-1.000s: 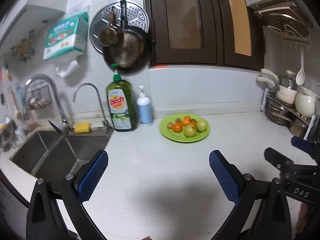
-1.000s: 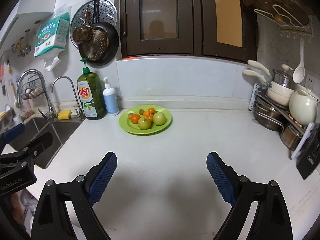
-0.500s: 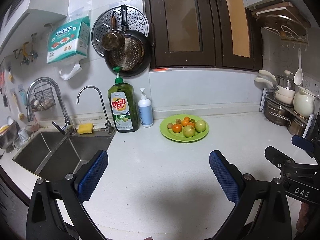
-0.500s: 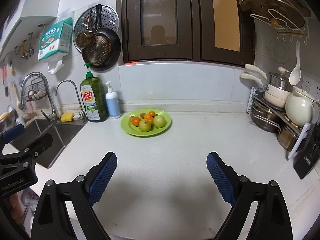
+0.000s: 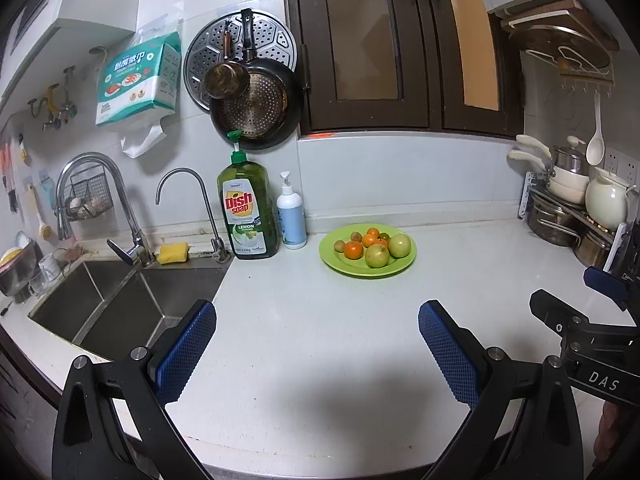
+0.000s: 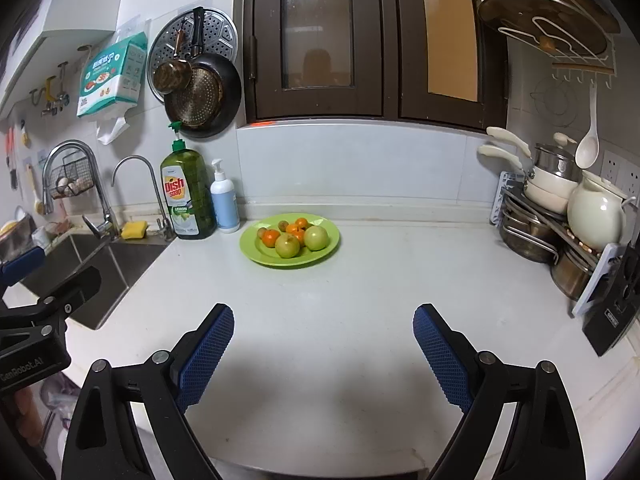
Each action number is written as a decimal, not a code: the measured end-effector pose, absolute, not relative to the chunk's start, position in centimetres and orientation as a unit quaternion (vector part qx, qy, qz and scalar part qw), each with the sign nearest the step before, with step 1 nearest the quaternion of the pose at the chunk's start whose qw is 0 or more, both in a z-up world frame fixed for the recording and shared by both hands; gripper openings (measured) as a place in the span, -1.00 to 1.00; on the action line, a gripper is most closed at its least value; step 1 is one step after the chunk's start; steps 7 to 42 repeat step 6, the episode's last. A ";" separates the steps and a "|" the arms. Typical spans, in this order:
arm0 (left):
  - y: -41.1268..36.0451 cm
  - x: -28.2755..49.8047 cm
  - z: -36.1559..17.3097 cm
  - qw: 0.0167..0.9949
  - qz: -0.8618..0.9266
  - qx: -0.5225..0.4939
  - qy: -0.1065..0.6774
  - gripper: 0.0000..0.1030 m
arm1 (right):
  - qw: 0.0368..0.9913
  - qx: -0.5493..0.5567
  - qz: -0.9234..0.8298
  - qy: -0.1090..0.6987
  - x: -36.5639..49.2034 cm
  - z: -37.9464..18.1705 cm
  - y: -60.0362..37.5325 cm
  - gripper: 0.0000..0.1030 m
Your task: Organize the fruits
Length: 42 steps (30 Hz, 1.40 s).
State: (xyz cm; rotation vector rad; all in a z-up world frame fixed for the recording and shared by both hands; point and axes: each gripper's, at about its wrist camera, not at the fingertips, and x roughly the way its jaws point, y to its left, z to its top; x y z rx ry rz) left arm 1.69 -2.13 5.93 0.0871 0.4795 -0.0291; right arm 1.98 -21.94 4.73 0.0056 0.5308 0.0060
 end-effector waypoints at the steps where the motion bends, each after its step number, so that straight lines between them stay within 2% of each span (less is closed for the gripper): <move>1: -2.1 1.7 5.9 0.970 -0.014 0.043 0.238 1.00 | 0.965 0.003 0.003 0.262 1.9 4.7 -21.9 0.79; 42: -2.2 1.6 5.8 0.970 -0.015 0.042 0.240 1.00 | 0.965 0.003 0.006 0.261 1.7 4.6 -22.1 0.79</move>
